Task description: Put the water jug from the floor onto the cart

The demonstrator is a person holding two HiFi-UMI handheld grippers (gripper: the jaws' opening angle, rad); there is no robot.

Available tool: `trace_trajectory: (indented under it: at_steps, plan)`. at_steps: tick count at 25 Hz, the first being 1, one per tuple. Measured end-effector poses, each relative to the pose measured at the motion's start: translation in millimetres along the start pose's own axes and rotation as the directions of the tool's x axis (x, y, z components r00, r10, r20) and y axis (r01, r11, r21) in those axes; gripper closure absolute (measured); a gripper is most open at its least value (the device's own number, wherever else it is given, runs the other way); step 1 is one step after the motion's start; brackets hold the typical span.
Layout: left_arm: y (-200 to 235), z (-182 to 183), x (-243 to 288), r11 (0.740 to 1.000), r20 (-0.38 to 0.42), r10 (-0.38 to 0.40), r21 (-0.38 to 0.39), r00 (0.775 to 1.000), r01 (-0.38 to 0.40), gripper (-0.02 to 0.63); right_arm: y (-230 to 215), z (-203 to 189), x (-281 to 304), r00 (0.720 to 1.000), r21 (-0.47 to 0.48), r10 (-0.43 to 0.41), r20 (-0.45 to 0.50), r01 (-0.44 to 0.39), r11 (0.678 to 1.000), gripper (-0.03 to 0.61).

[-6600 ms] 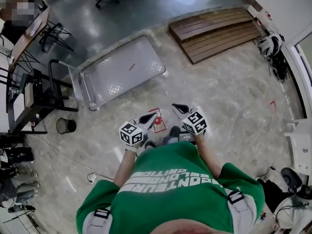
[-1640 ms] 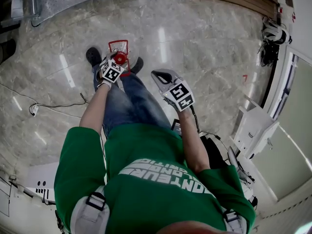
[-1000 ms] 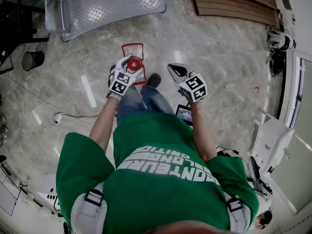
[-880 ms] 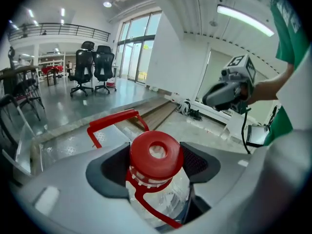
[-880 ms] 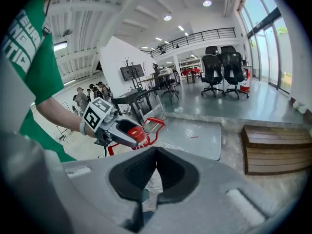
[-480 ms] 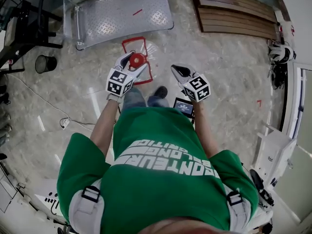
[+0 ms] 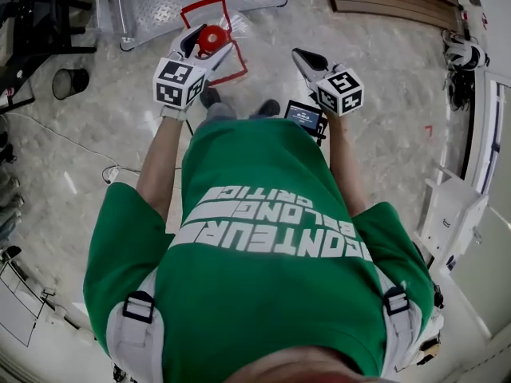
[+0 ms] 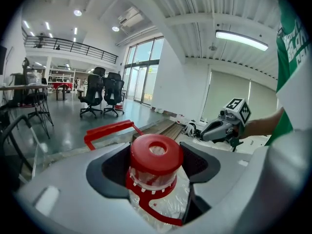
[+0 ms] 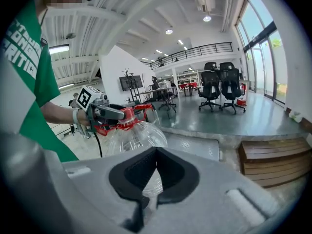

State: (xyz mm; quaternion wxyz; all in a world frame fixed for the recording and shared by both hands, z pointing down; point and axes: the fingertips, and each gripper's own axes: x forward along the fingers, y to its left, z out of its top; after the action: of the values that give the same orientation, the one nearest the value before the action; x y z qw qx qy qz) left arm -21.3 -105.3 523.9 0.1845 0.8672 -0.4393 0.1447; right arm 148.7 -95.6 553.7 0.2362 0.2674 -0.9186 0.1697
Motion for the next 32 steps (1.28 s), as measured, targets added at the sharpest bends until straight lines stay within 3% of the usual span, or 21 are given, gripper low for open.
trace_trajectory:
  at_steps: [22, 32]
  plan:
    - [128, 9, -51, 0.999, 0.037, -0.041, 0.007, 0.998, 0.041, 0.276, 43, 61, 111, 0.998, -0.033, -0.059, -0.006, 0.058, 0.998, 0.587]
    - [161, 16, -46, 1.000, 0.039, 0.004, -0.011, 0.999, -0.004, 0.276, 28, 85, 145, 1.000, -0.062, -0.007, -0.014, 0.006, 0.998, 0.586]
